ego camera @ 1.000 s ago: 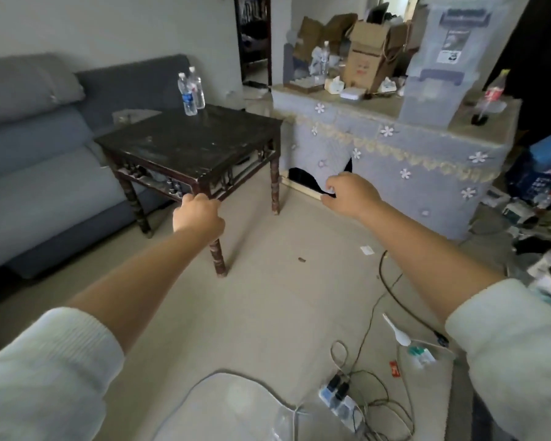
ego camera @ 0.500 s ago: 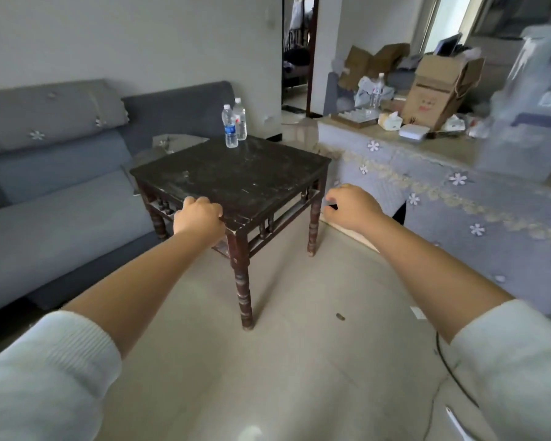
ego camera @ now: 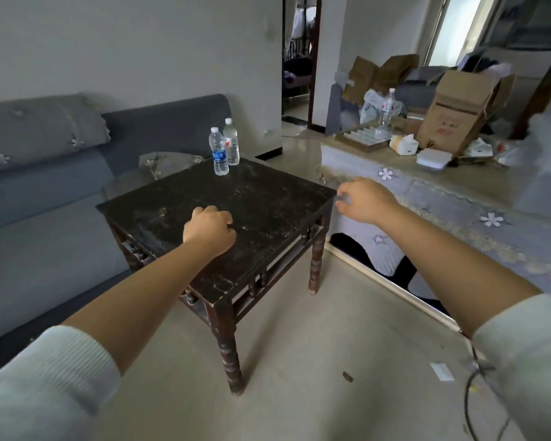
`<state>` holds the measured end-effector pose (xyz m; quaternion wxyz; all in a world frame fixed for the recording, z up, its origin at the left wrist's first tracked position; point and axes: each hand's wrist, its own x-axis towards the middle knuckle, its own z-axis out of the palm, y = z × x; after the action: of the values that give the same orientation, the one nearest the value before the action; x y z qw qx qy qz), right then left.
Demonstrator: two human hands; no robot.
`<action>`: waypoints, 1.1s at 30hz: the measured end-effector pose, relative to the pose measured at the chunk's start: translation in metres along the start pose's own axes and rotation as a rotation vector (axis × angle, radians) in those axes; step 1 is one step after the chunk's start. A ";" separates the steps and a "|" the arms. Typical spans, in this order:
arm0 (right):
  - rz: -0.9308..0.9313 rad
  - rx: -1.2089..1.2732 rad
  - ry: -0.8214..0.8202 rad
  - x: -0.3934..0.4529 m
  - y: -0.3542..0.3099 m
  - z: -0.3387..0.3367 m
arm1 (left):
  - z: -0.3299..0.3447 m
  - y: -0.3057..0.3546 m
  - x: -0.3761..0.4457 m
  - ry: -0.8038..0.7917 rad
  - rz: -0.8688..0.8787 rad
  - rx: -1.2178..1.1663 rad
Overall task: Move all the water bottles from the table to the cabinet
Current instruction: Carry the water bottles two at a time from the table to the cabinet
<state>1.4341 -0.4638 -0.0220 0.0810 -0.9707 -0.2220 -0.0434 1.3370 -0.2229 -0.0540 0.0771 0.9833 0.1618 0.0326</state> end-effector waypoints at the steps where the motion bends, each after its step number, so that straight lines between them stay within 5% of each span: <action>1: -0.013 0.008 0.011 0.020 0.009 -0.002 | 0.001 0.007 0.018 0.010 -0.005 -0.006; 11: -0.115 0.090 0.015 0.199 0.072 -0.005 | -0.005 0.056 0.178 0.103 -0.101 -0.032; 33: -0.279 0.016 -0.098 0.534 0.016 0.053 | 0.010 -0.031 0.473 -0.007 -0.244 -0.017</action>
<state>1.9229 -0.2419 -0.0120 0.0709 -0.9308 -0.3587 -0.0052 1.7757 -0.0425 -0.0504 0.0895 0.9557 0.2795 0.0207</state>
